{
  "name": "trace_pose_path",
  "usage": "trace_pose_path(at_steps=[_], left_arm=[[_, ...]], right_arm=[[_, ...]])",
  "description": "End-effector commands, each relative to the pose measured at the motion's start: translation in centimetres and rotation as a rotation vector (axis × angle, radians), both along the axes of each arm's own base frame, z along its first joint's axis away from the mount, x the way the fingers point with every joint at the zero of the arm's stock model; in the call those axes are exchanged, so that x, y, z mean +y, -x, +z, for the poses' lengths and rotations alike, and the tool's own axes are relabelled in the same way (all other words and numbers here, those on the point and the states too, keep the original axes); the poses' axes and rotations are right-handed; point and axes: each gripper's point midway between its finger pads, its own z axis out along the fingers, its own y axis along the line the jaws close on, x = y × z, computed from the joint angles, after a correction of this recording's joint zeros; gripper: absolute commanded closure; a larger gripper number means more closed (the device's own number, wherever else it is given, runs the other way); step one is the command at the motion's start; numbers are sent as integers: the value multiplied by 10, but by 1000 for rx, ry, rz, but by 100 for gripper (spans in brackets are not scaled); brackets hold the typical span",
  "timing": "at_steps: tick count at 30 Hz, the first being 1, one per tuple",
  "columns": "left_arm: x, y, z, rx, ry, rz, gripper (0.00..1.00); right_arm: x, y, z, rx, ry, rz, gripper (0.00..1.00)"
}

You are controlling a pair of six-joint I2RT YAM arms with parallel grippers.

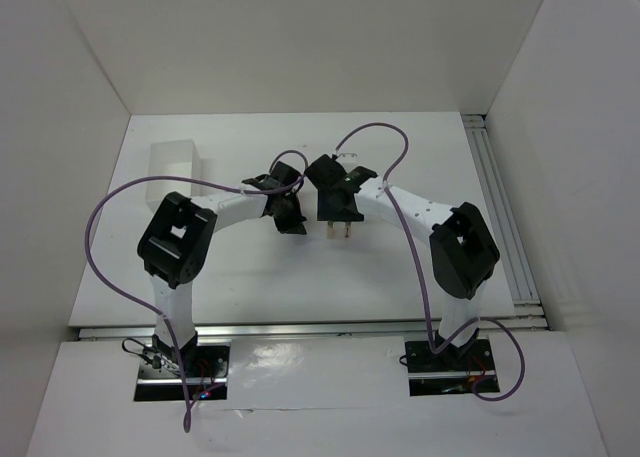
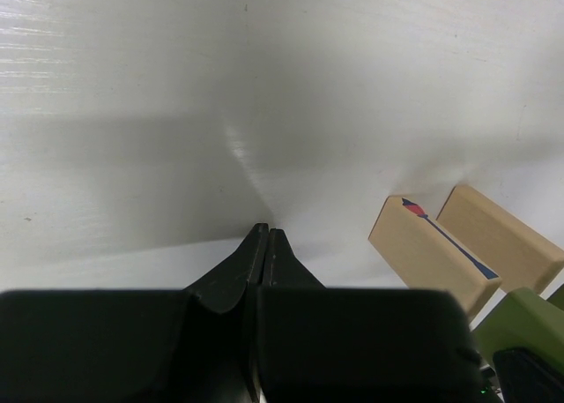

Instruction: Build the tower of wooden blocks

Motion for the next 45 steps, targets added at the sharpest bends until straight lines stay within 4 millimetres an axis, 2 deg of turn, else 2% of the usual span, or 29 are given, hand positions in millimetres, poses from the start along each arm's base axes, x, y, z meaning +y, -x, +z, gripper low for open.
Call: trace_pose_path(at_steps=[1, 23, 35, 45], left_arm=[[5, 1, 9, -9, 0, 25, 100], [4, 2, 9, -5, 7, 21, 100], [4, 2, 9, -8, 4, 13, 100], [3, 0, 8, -8, 4, 12, 100]], right_arm=[[3, -3, 12, -25, 5, -17, 49], [2, -3, 5, -12, 17, -17, 49], [6, -7, 7, -18, 11, -17, 36], [4, -5, 7, -11, 22, -10, 34]])
